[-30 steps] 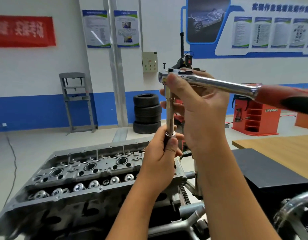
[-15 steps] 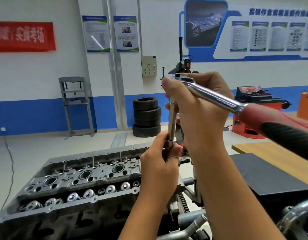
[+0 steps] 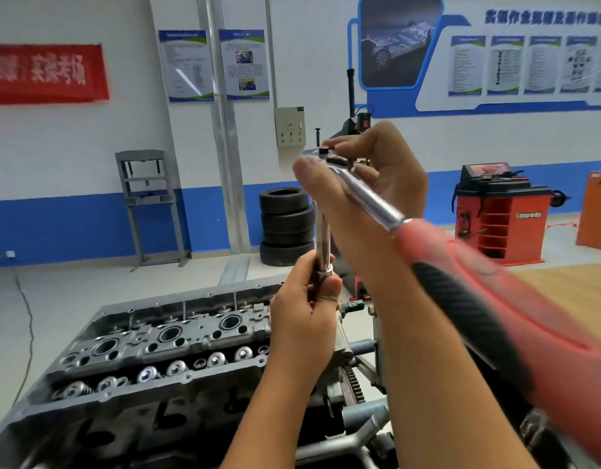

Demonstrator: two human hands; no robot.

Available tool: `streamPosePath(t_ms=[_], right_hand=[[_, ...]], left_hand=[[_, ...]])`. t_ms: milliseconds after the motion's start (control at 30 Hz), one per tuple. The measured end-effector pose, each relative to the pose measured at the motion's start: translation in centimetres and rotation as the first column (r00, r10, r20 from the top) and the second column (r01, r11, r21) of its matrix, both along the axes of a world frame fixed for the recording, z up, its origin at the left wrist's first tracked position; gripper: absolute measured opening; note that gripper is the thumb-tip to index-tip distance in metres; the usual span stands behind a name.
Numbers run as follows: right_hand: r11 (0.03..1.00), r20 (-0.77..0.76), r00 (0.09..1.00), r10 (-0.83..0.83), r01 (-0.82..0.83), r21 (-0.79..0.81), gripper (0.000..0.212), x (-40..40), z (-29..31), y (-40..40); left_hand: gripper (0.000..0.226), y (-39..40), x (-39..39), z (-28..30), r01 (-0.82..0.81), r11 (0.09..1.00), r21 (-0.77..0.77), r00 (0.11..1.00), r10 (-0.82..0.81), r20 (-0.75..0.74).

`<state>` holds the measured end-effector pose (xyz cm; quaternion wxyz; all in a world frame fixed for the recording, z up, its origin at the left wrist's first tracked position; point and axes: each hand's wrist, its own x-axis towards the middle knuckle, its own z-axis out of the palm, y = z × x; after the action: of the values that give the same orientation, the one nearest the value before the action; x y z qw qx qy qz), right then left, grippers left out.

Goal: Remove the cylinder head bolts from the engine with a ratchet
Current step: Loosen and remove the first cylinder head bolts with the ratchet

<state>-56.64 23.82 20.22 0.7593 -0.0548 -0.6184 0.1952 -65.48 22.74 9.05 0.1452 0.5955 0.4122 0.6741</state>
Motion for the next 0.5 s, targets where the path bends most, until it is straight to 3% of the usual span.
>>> streamPosePath(t_ms=[67, 100, 167, 233, 267, 333, 400, 467, 500], right_hand=[[1.0, -0.022, 1.0, 0.009, -0.009, -0.029, 0.028, -0.5, -0.2, -0.2], [0.986, -0.065, 0.988, 0.138, -0.143, -0.09, 0.024, -0.7, -0.3, -0.3], [0.822, -0.206, 0.844, 0.496, -0.532, -0.201, 0.019, -0.8, -0.2, -0.5], [0.669, -0.309, 0.721, 0.62, -0.692, -0.272, 0.032, -0.1, -0.3, -0.2], [0.673, -0.298, 0.735, 0.609, -0.677, -0.298, 0.04, 0.1, -0.4, 0.0], [0.793, -0.188, 0.837, 0.514, -0.547, -0.269, 0.039, 0.2, -0.6, 0.3], [0.93, -0.063, 0.938, 0.34, -0.345, -0.129, 0.03, 0.4, -0.7, 0.4], [0.989, 0.054, 0.988, 0.145, -0.147, 0.036, 0.034, 0.5, -0.8, 0.4], [0.992, 0.092, 0.992, 0.081, -0.089, 0.086, 0.037, 0.3, -0.9, 0.3]], left_hand=[[0.014, -0.4, -0.7, 0.2, 0.101, 0.994, -0.044, 0.995, -0.101, 0.003], [0.017, -0.6, -1.0, 0.2, 0.141, 0.988, -0.061, 0.99, -0.141, 0.002], [0.024, -0.9, -1.2, 0.4, 0.164, 0.983, -0.086, 0.986, -0.165, -0.004], [0.03, -0.9, -0.9, 0.5, 0.104, 0.992, -0.076, 0.994, -0.105, -0.003], [0.033, -0.8, -0.6, 0.4, 0.069, 0.996, -0.063, 0.998, -0.069, 0.004], [0.038, -0.4, -0.4, 0.3, -0.008, 0.999, -0.039, 1.0, 0.009, 0.006], [0.034, -0.2, -0.2, 0.0, -0.072, 0.997, -0.014, 0.997, 0.072, -0.004], [0.01, -0.7, 0.1, -0.1, -0.155, 0.988, 0.017, 0.988, 0.156, -0.022], [0.026, -1.0, 0.6, -0.2, -0.184, 0.983, 0.0, 0.983, 0.184, -0.014]])
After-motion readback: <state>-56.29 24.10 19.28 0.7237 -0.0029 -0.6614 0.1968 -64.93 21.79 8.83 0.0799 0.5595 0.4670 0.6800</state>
